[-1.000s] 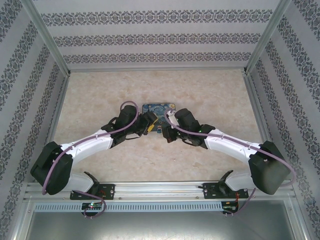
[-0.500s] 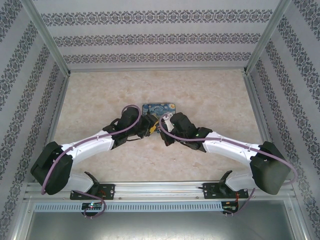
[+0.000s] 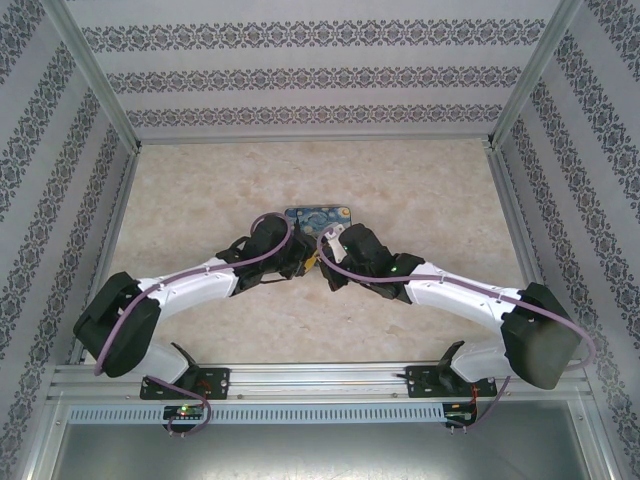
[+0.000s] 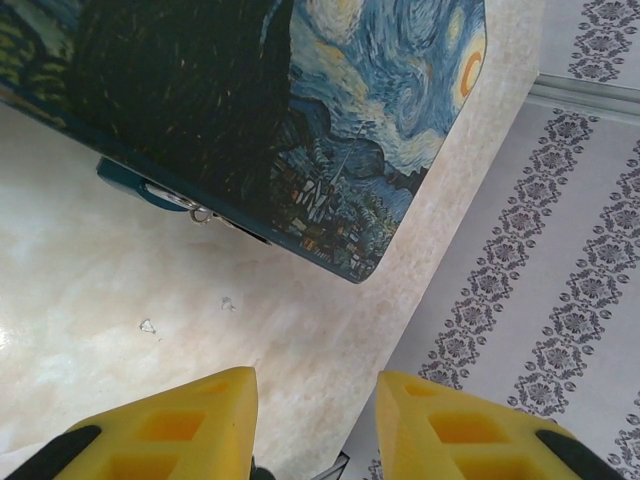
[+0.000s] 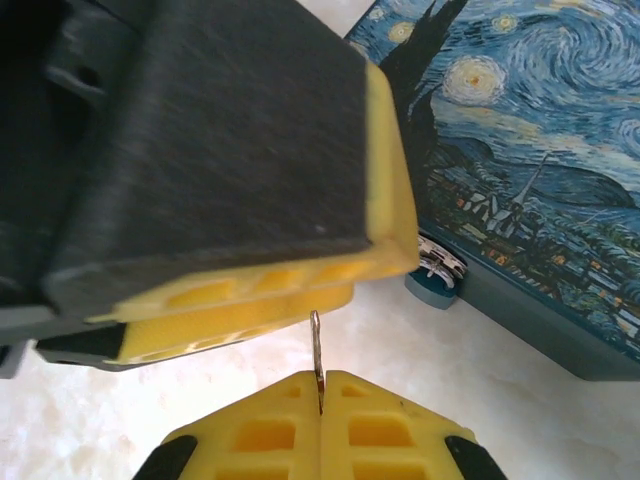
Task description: Unlock a padlock with a key
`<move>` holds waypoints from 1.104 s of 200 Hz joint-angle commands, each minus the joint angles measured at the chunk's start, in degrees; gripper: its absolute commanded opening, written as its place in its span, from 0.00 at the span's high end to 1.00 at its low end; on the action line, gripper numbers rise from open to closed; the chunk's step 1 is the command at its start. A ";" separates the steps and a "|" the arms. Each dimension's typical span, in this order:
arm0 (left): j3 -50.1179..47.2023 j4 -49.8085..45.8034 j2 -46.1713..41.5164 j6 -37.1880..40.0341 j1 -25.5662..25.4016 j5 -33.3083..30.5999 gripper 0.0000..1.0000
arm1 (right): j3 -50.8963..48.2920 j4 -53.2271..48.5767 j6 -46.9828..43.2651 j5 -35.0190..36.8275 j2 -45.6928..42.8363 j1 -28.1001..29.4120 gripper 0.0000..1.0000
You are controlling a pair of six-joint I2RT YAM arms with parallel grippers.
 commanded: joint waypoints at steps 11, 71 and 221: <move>1.91 -0.02 0.92 -1.56 -1.09 -0.06 0.69 | 1.79 -0.55 -1.07 1.20 0.35 0.70 1.00; 1.85 0.21 1.48 -1.48 -1.23 0.21 0.79 | 2.12 -0.56 -1.08 1.19 1.01 0.72 1.00; 2.91 0.26 1.64 6.98 -1.42 -0.94 1.00 | 1.09 -1.89 2.48 1.22 -4.55 -2.88 0.63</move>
